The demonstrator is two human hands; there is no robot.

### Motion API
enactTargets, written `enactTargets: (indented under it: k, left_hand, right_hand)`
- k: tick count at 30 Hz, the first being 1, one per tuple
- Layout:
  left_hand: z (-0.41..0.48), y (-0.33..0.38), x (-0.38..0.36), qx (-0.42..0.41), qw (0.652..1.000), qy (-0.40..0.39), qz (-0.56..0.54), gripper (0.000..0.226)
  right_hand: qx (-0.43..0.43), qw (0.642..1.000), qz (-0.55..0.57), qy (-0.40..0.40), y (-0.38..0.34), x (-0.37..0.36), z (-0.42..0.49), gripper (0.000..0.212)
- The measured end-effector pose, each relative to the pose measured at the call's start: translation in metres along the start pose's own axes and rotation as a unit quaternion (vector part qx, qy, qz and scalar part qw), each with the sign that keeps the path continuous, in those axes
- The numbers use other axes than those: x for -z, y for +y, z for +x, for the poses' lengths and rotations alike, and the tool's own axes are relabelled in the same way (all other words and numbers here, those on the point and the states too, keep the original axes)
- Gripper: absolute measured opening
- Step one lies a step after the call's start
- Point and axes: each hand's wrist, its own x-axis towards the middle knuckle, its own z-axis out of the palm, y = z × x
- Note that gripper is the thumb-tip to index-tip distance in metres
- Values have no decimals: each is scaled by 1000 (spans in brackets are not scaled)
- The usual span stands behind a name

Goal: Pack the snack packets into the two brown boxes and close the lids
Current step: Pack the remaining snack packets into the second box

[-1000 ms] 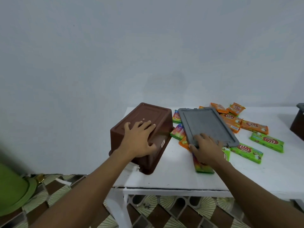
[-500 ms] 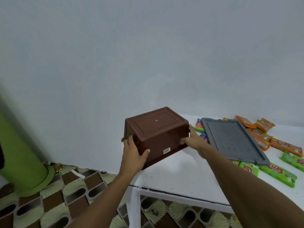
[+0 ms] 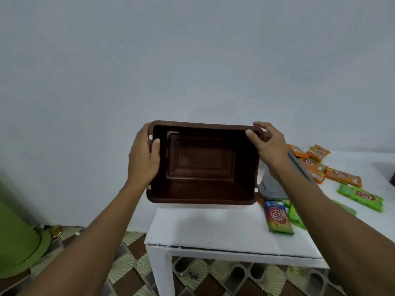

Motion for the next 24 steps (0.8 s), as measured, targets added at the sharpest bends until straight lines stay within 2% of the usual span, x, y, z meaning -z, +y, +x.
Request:
enactTargets:
  k: [2, 6, 10, 15, 18, 21, 24]
  left_hand:
    - [-4, 1, -13, 25, 999, -10, 29, 49]
    - [-10, -6, -28, 92, 975, -122, 164, 51]
    - [-13, -8, -37, 124, 959, -156, 202, 58]
    - [-13, -10, -47, 77, 946, -203, 242, 53]
    - [-12, -6, -56, 5, 928, -236, 289, 51]
    - [-14, 6, -69, -80, 925, -318, 192, 50]
    - [-20, 25, -85, -138, 895, -394, 155, 49]
  right_hand:
    - [-39, 997, -5, 61, 12, -2, -6, 37]
    - [-109, 991, -59, 46, 41, -4, -20, 31]
    - [-155, 987, -20, 39, 54, -8, -19, 24]
    - [-147, 988, -39, -2, 55, -8, -22, 19]
    - [-157, 985, -67, -26, 59, -5, -27, 22]
    - [-120, 985, -124, -27, 65, 2, -31, 22]
    - [-78, 987, -137, -24, 60, 13, -37, 23]
